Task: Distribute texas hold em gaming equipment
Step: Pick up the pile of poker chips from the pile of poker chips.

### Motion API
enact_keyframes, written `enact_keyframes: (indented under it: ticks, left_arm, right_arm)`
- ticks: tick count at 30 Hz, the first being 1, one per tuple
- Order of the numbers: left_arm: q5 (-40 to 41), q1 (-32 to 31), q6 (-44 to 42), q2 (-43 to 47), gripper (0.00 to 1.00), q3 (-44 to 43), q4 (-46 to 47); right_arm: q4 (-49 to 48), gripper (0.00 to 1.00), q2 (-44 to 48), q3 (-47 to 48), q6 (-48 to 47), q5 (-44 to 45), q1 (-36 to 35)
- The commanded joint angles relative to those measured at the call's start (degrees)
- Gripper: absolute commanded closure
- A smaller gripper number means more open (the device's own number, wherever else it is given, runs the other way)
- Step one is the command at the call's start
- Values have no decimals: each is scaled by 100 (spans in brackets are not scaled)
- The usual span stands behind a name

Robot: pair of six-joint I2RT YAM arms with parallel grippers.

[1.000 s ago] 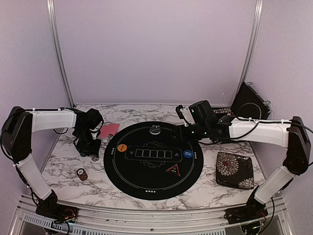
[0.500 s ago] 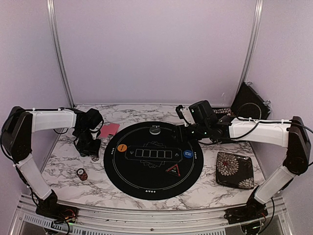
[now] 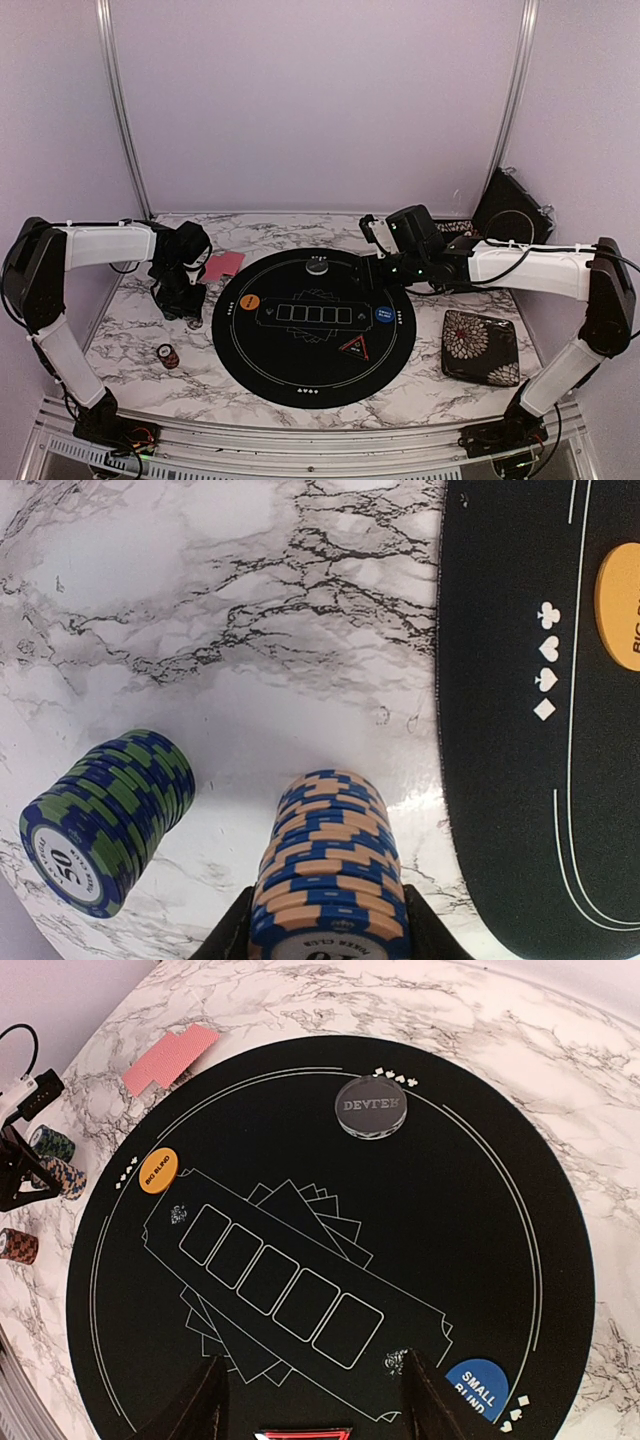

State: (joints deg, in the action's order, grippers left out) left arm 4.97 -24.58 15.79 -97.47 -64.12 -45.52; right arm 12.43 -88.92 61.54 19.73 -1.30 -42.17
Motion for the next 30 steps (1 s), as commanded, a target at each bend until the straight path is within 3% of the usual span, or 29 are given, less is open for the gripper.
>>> enact_keyframes:
  ticks: [1,30]
  left_arm:
    - [48,26,-63,-26,63,-171,-180]
    - [74,30,-95,-27,64,-263,-291]
  right_arm:
    - [-108,44,152,51,19,-50,49]
    - [-108,44,105,103,-2,-64,51]
